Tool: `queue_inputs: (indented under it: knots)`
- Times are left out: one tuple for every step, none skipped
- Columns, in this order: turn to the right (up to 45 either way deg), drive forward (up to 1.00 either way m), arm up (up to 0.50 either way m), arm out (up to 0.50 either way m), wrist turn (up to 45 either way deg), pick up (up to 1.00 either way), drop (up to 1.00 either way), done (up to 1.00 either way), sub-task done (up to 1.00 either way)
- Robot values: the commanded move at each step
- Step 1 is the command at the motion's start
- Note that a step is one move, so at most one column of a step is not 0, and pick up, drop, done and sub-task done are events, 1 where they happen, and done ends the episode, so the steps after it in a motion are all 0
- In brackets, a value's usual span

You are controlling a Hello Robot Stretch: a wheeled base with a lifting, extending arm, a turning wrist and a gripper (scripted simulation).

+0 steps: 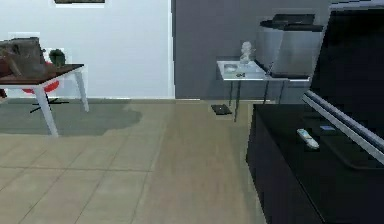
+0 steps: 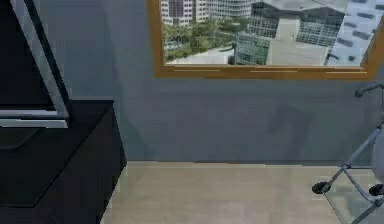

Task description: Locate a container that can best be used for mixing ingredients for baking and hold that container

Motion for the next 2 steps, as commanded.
queue_inputs:
  knots:
    - [0.0,1.00,0.00,0.00,0.0,0.00,0.00,0.00,0.00]
    - [0.0,1.00,0.00,0.00,0.0,0.00,0.00,0.00,0.00]
